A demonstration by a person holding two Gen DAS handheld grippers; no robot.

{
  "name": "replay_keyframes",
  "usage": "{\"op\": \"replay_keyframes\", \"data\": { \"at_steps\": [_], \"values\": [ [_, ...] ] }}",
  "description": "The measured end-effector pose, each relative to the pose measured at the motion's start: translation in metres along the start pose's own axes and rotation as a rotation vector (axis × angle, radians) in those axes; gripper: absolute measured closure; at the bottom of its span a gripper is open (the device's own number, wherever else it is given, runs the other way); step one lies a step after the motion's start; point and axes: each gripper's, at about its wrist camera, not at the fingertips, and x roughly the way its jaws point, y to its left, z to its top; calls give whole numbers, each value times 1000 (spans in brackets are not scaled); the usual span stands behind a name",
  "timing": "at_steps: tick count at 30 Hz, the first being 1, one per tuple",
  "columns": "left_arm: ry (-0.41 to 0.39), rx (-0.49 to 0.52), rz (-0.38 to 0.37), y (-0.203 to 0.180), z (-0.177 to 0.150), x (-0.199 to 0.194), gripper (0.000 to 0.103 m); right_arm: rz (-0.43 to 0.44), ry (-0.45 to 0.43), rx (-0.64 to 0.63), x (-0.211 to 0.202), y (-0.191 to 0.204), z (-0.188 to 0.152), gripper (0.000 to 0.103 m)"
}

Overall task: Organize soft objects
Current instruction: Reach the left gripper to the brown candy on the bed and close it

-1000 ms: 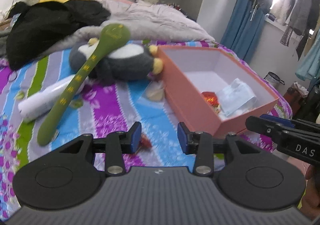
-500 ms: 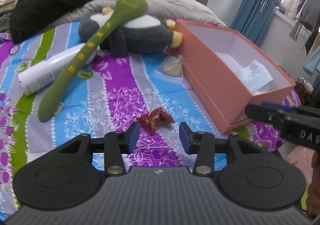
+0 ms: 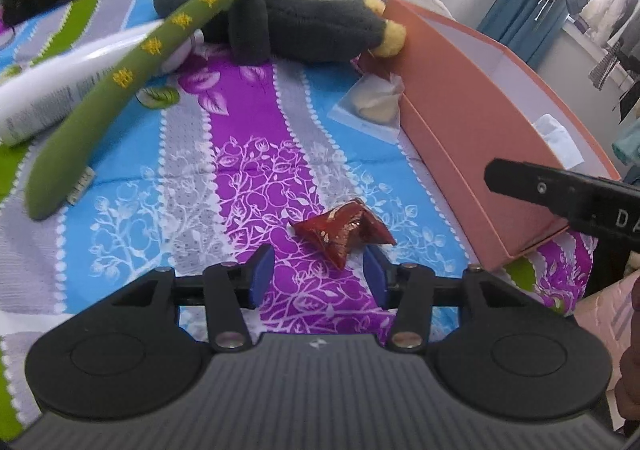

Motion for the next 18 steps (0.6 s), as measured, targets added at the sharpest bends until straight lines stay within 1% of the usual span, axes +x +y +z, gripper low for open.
{"op": "replay_keyframes", "data": {
  "at_steps": [4, 5, 8, 13, 16, 18],
  "values": [
    [21, -41, -19, 10, 3, 22, 47, -21, -2, -17, 17, 3, 7, 62],
    [21, -46, -28, 11, 3, 27, 43, -24, -2, -16, 21, 3, 9, 62],
    [0, -50, -42, 11, 5, 33, 37, -28, -1, -21, 32, 4, 14, 62],
    [-19, -21, -23, 3, 10, 40, 37, -40, -6, -43, 46, 4, 22, 62],
    [-33, 6, -4, -1, 8, 42, 37, -61, -11, -73, 52, 7, 26, 62],
    [-43, 11, 5, -3, 6, 42, 37, -61, -9, -89, 56, 8, 27, 62]
  ]
}}
